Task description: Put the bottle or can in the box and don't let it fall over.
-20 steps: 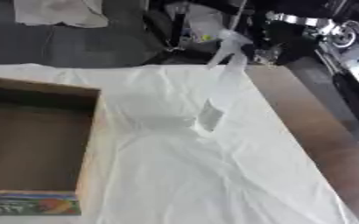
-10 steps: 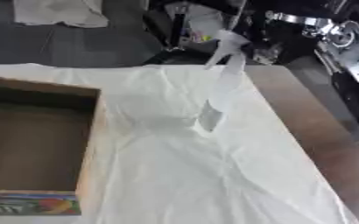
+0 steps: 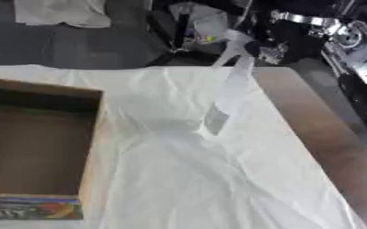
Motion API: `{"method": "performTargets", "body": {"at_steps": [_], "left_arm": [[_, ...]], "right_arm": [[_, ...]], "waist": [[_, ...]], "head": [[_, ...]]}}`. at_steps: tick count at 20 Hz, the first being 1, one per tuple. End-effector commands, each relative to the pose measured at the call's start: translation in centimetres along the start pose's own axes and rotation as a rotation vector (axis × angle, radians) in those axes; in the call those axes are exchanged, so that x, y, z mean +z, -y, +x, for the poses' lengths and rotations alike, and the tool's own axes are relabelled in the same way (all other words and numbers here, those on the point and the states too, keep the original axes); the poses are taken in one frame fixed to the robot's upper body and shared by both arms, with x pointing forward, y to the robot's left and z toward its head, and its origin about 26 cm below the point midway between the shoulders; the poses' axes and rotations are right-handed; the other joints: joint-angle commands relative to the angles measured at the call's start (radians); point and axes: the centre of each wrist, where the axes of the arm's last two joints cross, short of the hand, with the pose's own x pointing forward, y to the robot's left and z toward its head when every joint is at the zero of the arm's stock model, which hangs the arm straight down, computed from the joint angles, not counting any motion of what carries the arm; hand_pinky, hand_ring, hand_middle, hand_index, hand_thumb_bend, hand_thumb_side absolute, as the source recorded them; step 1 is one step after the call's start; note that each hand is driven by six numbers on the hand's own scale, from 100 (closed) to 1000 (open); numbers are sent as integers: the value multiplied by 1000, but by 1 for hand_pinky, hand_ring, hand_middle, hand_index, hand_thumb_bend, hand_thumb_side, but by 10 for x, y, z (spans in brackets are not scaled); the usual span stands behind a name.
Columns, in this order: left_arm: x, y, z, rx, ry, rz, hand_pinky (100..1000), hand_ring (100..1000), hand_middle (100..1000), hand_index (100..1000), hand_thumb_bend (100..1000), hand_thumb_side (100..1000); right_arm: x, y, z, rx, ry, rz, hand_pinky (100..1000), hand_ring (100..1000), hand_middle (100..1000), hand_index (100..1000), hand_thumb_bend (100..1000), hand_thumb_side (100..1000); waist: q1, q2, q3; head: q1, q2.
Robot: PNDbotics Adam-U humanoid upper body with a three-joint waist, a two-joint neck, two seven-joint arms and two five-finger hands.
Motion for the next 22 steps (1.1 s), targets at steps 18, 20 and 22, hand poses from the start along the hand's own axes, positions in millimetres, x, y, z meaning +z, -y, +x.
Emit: {"method": "performTargets", "body": {"at_steps": [18, 20, 22], "left_arm": [[-2, 1, 2, -10, 7, -15, 870, 834, 776, 792, 170, 872], [-2, 1, 2, -10, 6, -18, 870, 834, 776, 791, 170, 872], [-2, 1, 2, -10, 6, -19, 870, 834, 776, 791, 169, 872]], "right_arm": [[1, 9, 14, -3, 41, 8, 527, 554, 619, 734, 100, 163], [0, 9, 15, -16, 53, 16, 523, 555, 615, 729, 100, 154], [0, 9, 16, -29, 64, 24, 517, 556, 612, 728, 100, 157]], "waist": [[-3, -18, 0], [-2, -18, 0], [-2, -18, -1]], "head": [[-2, -7], [-2, -8], [-3, -9]]}}
